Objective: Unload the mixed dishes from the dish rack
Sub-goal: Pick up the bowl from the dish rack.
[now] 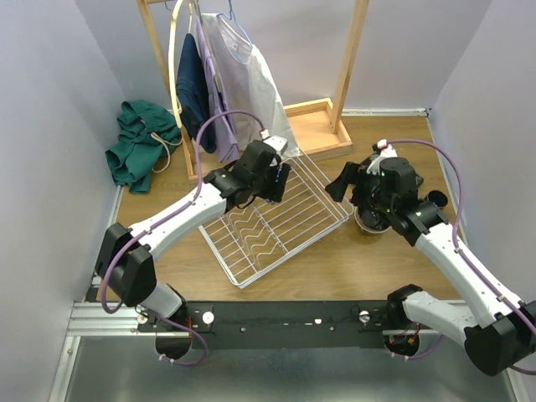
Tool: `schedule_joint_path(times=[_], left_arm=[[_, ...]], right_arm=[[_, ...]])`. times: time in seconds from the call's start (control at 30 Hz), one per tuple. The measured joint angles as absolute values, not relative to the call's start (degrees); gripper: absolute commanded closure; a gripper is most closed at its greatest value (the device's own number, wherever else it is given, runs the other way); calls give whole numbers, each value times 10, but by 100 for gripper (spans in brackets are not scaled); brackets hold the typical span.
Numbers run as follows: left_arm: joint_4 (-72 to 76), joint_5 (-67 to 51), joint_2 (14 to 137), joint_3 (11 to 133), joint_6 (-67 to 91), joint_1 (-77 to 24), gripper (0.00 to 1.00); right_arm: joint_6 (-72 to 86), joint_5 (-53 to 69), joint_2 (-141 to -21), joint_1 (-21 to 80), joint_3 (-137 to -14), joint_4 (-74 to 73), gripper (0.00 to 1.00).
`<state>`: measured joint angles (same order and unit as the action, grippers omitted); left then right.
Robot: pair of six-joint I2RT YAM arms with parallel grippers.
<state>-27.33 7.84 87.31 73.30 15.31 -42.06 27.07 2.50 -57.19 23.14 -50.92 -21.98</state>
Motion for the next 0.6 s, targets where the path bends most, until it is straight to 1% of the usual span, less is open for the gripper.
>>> schedule_joint_path(times=[0.33, 0.6], left_arm=[[-172, -21, 768, 622, 301, -360, 43], [-83, -84, 717, 554, 380, -357, 42]], right_arm=[[313, 107, -631, 231, -487, -131, 0], [361, 180, -693, 231, -468, -47, 1]])
